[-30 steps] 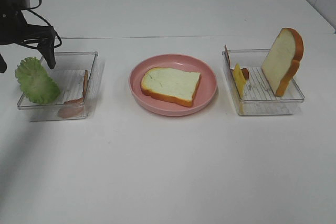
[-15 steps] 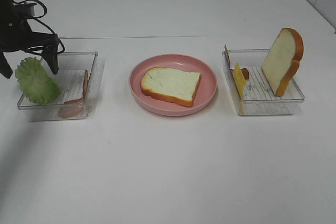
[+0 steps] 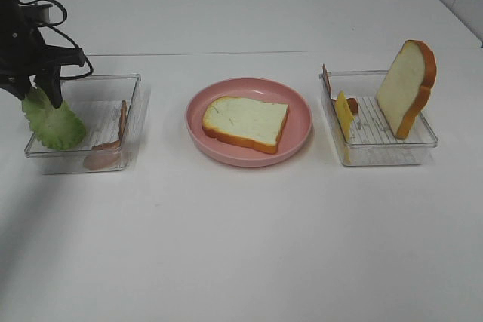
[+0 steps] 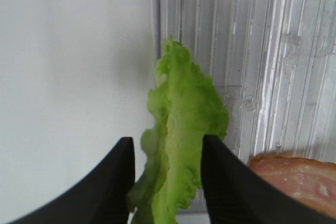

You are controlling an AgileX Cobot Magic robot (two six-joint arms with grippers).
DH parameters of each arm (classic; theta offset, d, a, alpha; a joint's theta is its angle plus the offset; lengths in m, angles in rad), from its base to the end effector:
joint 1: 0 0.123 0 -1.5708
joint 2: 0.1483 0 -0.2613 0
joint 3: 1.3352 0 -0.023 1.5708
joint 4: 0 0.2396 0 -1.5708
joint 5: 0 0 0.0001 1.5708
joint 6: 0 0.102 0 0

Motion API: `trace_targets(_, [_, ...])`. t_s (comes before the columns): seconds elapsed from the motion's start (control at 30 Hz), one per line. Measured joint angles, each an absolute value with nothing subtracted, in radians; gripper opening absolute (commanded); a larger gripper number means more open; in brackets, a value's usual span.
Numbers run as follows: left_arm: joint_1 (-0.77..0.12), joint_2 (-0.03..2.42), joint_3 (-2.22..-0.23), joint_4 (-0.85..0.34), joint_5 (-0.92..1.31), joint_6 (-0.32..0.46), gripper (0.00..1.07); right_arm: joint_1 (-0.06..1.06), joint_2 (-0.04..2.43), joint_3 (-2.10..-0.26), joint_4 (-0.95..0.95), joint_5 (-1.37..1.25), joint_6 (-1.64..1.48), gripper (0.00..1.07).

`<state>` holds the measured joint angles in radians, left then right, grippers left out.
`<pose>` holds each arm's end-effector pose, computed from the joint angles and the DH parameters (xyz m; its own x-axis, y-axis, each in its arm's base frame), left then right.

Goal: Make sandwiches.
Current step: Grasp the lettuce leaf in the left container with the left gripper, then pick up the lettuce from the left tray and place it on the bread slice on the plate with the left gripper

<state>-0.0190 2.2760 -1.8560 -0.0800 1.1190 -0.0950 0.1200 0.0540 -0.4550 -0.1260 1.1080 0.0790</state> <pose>0.4428 -0.0158 0.1372 -0.9878 -0.1105 -0.1098 -0.1013 0.9911 -0.0863 0.0286 -0.0081 0.2495 -0.5745 -0.0468 -0.8172 -0.0149 0.9988 -0.0466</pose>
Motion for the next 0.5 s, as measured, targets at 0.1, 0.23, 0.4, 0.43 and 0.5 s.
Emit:
trace_targets(0.1, [-0.019, 2.276, -1.856, -0.08, 1.119, -0.095, 0.12, 0.12, 0.054, -0.455, -0.126, 1.108, 0.079, 0.99])
trace_targets(0.23, [-0.019, 2.276, -1.856, -0.08, 1.12, -0.095, 0.0, 0.12, 0.054, -0.455, -0.126, 1.108, 0.079, 0.99])
trace_targets(0.4, [-0.019, 2.276, -1.856, -0.08, 1.12, -0.095, 0.0, 0.12, 0.054, -0.455, -0.126, 1.108, 0.079, 0.99])
trace_targets(0.43, [-0.019, 2.276, -1.856, -0.08, 1.12, -0.095, 0.0, 0.12, 0.054, -0.455, -0.126, 1.108, 0.079, 0.99])
trace_targets(0.5, [-0.019, 2.276, -1.856, -0.08, 1.121, -0.095, 0.0, 0.12, 0.054, -0.455, -0.126, 1.108, 0.079, 0.99])
